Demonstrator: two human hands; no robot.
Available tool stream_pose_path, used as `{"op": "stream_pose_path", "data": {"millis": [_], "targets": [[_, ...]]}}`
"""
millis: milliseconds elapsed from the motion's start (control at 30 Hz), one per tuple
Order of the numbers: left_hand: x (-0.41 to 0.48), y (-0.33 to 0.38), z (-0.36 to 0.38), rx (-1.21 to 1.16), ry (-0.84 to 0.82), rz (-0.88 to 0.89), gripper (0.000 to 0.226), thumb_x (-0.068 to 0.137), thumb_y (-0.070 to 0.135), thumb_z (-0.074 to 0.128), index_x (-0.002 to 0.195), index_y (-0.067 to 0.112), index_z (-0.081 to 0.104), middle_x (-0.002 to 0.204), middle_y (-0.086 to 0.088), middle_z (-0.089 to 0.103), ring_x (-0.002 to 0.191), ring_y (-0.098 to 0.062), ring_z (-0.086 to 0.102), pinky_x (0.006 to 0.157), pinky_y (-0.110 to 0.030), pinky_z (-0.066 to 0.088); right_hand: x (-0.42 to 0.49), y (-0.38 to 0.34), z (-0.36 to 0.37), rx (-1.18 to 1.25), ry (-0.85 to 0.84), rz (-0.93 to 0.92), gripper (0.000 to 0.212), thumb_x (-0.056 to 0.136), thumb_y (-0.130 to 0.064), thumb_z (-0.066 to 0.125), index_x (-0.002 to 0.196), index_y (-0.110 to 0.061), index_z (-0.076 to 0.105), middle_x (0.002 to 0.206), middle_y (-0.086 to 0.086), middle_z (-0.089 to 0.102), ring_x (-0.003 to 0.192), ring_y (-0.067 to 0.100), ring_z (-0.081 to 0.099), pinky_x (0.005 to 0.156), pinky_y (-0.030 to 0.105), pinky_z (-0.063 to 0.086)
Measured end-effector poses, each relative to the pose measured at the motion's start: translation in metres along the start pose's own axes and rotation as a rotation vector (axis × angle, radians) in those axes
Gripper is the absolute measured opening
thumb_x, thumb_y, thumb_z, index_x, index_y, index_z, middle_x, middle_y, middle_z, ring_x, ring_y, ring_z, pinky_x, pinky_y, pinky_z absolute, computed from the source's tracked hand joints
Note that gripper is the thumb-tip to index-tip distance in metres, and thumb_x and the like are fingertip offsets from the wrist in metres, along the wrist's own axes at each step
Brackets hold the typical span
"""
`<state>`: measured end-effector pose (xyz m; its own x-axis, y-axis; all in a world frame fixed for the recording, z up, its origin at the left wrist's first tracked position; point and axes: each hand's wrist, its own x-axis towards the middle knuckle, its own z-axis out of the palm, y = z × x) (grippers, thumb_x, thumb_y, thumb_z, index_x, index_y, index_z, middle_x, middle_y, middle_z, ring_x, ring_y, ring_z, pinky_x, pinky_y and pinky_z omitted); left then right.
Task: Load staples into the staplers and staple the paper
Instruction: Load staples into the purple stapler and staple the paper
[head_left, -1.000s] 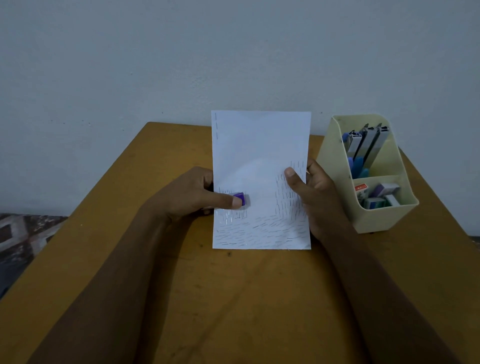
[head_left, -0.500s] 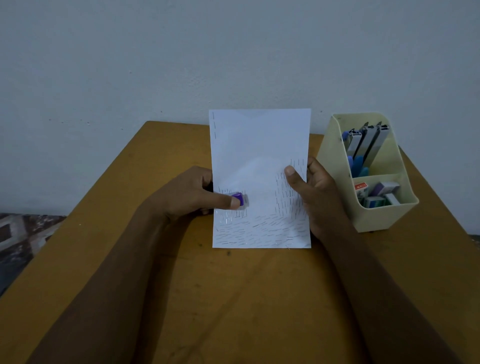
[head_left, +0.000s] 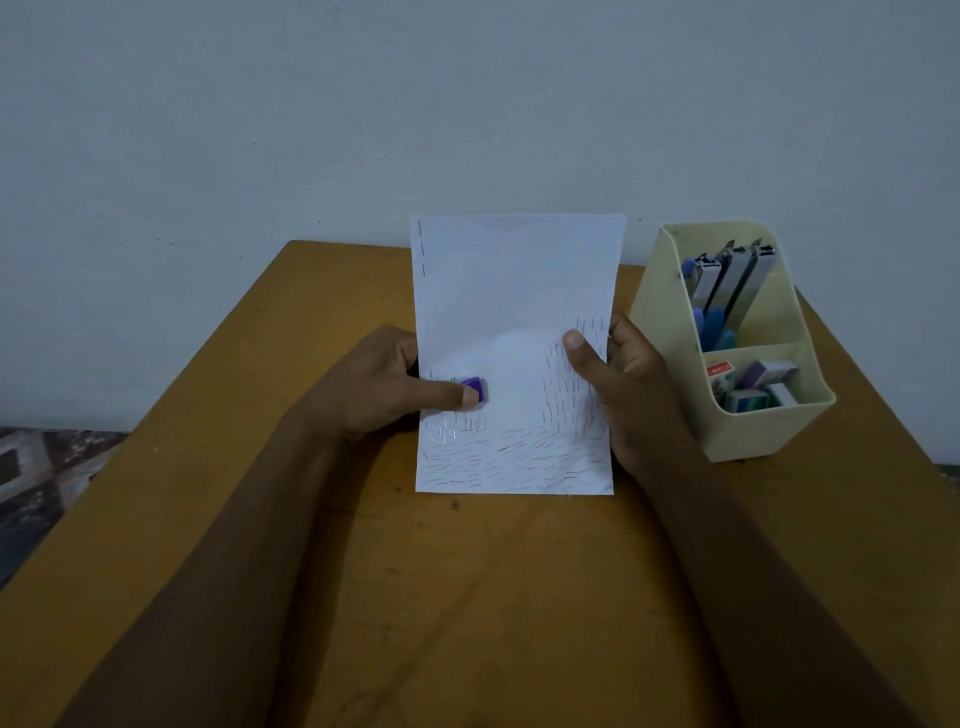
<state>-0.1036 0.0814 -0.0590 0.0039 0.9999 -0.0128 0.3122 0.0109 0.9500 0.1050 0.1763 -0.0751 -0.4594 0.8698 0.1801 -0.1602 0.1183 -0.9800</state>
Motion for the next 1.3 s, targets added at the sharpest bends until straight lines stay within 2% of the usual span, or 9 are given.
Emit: {"op": "stream_pose_path", "data": {"millis": [200, 367, 467, 567, 733, 800, 967, 1133, 1300], "targets": [[-0.001, 0.006, -0.001, 0.132, -0.042, -0.031, 0.022, 0.073, 0.029, 0.075, 0.088, 0.014, 0.069, 0.086, 0.009, 0.075, 0.072, -0.014, 0.070, 0.058, -0.020, 0.051, 0.001, 0.001, -0.001, -0.017, 0.013, -0.009, 0.017, 0.094, -0.018, 0.054, 0.107, -0.026, 0.058, 0.108, -0.011, 0.068, 0.101, 0.009, 0.066, 0.079, 0.023, 0.053], [-0.001, 0.004, -0.007, 0.194, -0.049, -0.069, 0.061, 0.059, 0.051, 0.079, 0.097, 0.004, 0.070, 0.097, -0.017, 0.072, 0.086, -0.048, 0.060, 0.064, -0.039, 0.044, 0.000, 0.001, -0.002, -0.008, 0.010, -0.020, 0.016, 0.094, -0.016, 0.053, 0.106, -0.026, 0.058, 0.106, -0.011, 0.068, 0.101, 0.008, 0.066, 0.078, 0.021, 0.053], [-0.002, 0.006, -0.007, 0.201, -0.085, -0.074, 0.048, 0.068, 0.043, 0.082, 0.100, 0.009, 0.071, 0.097, -0.005, 0.074, 0.084, -0.044, 0.063, 0.063, -0.037, 0.045, 0.000, 0.001, -0.002, -0.021, 0.015, -0.022, 0.016, 0.094, -0.018, 0.053, 0.106, -0.028, 0.059, 0.107, -0.012, 0.068, 0.101, 0.007, 0.065, 0.079, 0.022, 0.053], [-0.003, 0.008, -0.007, 0.199, -0.073, -0.073, 0.035, 0.071, 0.039, 0.079, 0.094, 0.015, 0.071, 0.095, 0.003, 0.075, 0.066, -0.023, 0.061, 0.057, -0.026, 0.044, 0.000, 0.002, -0.002, -0.012, 0.019, -0.021, 0.016, 0.094, -0.018, 0.053, 0.107, -0.027, 0.058, 0.108, -0.012, 0.068, 0.102, 0.008, 0.065, 0.081, 0.023, 0.053], [-0.003, 0.007, -0.004, 0.138, -0.020, -0.033, 0.038, 0.071, 0.034, 0.076, 0.087, 0.000, 0.070, 0.083, -0.012, 0.072, 0.054, -0.017, 0.050, 0.049, -0.022, 0.039, 0.001, 0.002, -0.002, 0.003, 0.013, -0.015, 0.018, 0.094, -0.017, 0.053, 0.109, -0.026, 0.058, 0.112, -0.008, 0.067, 0.104, 0.010, 0.064, 0.085, 0.027, 0.053], [-0.003, 0.007, -0.003, 0.128, -0.010, -0.032, 0.031, 0.073, 0.032, 0.080, 0.081, 0.003, 0.070, 0.074, -0.006, 0.071, 0.053, -0.016, 0.048, 0.048, -0.022, 0.037, 0.001, 0.002, -0.002, 0.000, 0.017, -0.013, 0.017, 0.094, -0.017, 0.053, 0.108, -0.026, 0.058, 0.112, -0.008, 0.067, 0.105, 0.011, 0.064, 0.087, 0.029, 0.053], [-0.002, 0.004, 0.000, 0.110, 0.013, -0.039, 0.009, 0.079, 0.020, 0.073, 0.082, 0.014, 0.068, 0.079, 0.002, 0.074, 0.051, -0.009, 0.053, 0.046, -0.017, 0.037, 0.001, 0.003, -0.001, 0.008, 0.014, -0.005, 0.018, 0.094, -0.016, 0.054, 0.109, -0.024, 0.058, 0.113, -0.003, 0.067, 0.104, 0.014, 0.065, 0.088, 0.032, 0.053], [0.001, 0.001, 0.004, 0.096, 0.020, -0.044, 0.015, 0.081, 0.016, 0.073, 0.095, 0.012, 0.068, 0.092, 0.004, 0.075, 0.074, -0.013, 0.071, 0.054, -0.016, 0.048, 0.001, 0.003, -0.001, 0.017, 0.009, -0.004, 0.016, 0.094, -0.015, 0.053, 0.106, -0.024, 0.059, 0.108, -0.006, 0.068, 0.101, 0.012, 0.066, 0.081, 0.026, 0.054], [0.001, 0.001, 0.004, 0.108, 0.013, -0.041, 0.015, 0.081, 0.017, 0.073, 0.093, 0.010, 0.068, 0.091, 0.004, 0.075, 0.072, -0.012, 0.071, 0.052, -0.015, 0.046, 0.001, 0.003, -0.002, 0.018, 0.009, -0.002, 0.016, 0.094, -0.015, 0.054, 0.106, -0.023, 0.059, 0.108, -0.006, 0.069, 0.100, 0.012, 0.066, 0.080, 0.025, 0.054]]}}
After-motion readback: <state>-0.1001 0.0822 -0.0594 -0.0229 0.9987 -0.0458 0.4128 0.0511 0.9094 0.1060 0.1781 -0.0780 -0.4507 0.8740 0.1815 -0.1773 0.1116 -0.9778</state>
